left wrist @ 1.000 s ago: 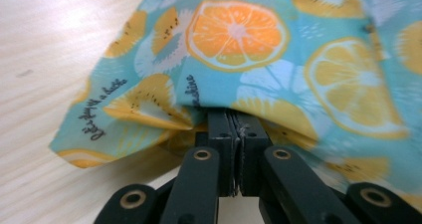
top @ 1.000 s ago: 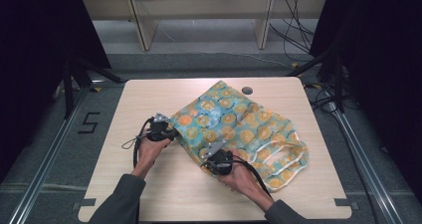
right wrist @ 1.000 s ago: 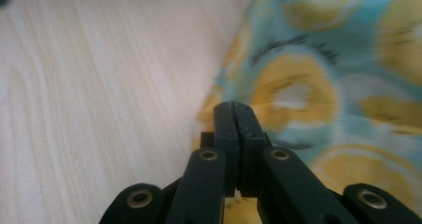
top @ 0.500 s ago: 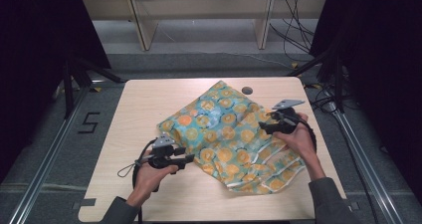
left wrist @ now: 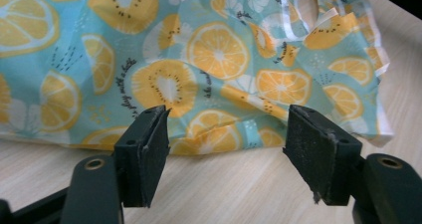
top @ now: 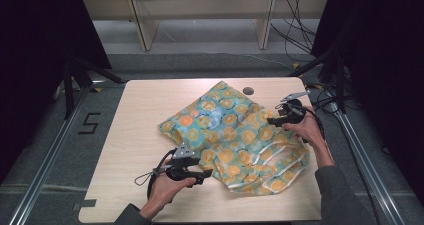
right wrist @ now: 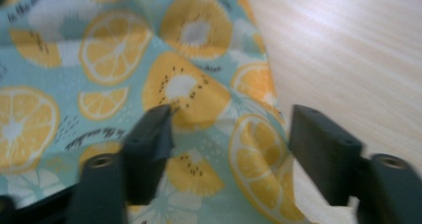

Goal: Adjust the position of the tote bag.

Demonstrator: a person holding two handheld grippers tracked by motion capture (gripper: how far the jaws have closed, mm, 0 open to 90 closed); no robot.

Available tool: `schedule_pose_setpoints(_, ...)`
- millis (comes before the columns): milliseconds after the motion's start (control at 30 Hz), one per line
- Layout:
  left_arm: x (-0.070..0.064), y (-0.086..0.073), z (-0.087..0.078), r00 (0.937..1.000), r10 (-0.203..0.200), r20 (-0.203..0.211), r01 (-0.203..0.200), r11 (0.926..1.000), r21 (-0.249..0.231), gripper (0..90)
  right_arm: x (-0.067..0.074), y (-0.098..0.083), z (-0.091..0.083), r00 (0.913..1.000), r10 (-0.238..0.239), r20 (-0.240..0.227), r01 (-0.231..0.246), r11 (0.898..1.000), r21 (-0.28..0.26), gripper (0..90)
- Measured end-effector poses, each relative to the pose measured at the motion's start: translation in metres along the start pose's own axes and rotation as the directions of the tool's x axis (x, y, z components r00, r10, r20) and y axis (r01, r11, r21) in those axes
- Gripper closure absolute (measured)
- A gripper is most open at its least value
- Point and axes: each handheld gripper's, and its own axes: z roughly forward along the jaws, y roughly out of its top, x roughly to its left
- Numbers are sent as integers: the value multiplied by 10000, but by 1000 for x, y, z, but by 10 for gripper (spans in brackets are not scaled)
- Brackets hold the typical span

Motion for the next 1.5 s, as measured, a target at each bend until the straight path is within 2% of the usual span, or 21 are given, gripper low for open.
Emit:
schedule_pose_setpoints(33,2,0,-1,10000,70,51,-70,9999,109,327,1,-1,0,10000,-88,39,87,9996,287,534)
schedule_pose_setpoints(67,1,0,-1,10000,-74,-18,74,9999,-126,327,2,-3,2,9998,-185,73,181,9989,425,736)
schedule_pose_setpoints(100,2,0,-2,10000,-2,-78,2,9999,-111,327,3,-2,0,9998,-197,9,196,9965,807,839)
schedule_pose_setpoints(133,3,-1,-2,10000,-12,-98,11,10000,-88,326,3,-5,4,9992,-333,225,318,9974,646,900)
schedule_pose_setpoints(200,4,-1,-2,10000,-18,-68,18,10000,-40,325,4,-4,2,9998,-127,158,114,9970,770,900)
schedule_pose_setpoints(333,11,-2,-3,9994,-86,-340,88,10000,43,320,21,-9,3,9977,-674,54,666,9940,872,900)
schedule_pose_setpoints(400,13,-2,-3,9989,-42,-464,42,10000,-8,325,28,-10,1,9985,-527,-173,541,9945,893,900)
schedule_pose_setpoints(467,25,-3,-3,9964,-375,-766,364,9992,-156,398,51,-14,-1,9938,-1069,-320,1093,9905,835,900)
schedule_pose_setpoints(600,38,-4,-6,9924,-156,-1221,119,9994,-311,630,73,-16,-5,9897,-1302,-596,1342,9885,697,900)
schedule_pose_setpoints(633,42,-3,-7,9899,41,-1417,-83,9995,-288,630,80,-16,-6,9871,-1435,-708,1480,9870,628,900)
schedule_pose_setpoints(767,59,0,1,9843,691,-1625,-639,9973,367,878,104,-15,-10,9777,-1804,-1074,1848,9822,329,900)
schedule_pose_setpoints(867,69,4,11,9816,708,-1776,-592,9958,699,892,114,-15,-12,9710,-2069,-1194,2106,9774,195,900)
schedule_pose_setpoints(933,74,6,13,9805,629,-1860,-507,9963,694,893,118,-17,-13,9732,-1979,-1175,2004,9797,100,900)
schedule_pose_setpoints(967,82,13,16,9745,754,-2112,-609,9954,744,893,124,-18,-15,9639,-2307,-1331,2310,9729,-135,900)
schedule_pose_setpoints(1000,82,13,16,9745,754,-2112,-609,9954,744,893,128,-19,-17,9686,-2137,-1273,2152,9766,-19,900)
schedule_pose_setpoints(1100,103,26,25,9654,746,-2497,-491,9931,1069,893,142,-24,-21,9630,-2219,-1531,2243,9745,-15,900)
schedule_pose_setpoints(1133,108,28,28,9642,655,-2568,-380,9931,1106,893,146,-25,-21,9536,-2544,-1610,2558,9666,-122,900)
schedule_pose_setpoints(1167,114,31,32,9674,503,-2482,-224,9932,1142,893,151,-26,-23,9500,-2611,-1711,2644,9644,-36,900)
schedule_pose_setpoints(1267,124,38,38,9656,338,-2579,-44,9935,1136,893,161,-30,-23,9488,-2646,-1722,2700,9628,80,900)
schedule_pose_setpoints(1300,131,44,43,9640,161,-2655,140,9937,1108,893,166,-31,-22,9394,-2943,-1759,2989,9543,-5,900)
schedule_pose_setpoints(1500,141,59,55,9664,80,-2569,264,9911,1302,890,176,-38,-18,9406,-2802,-1919,2907,9564,287,900)
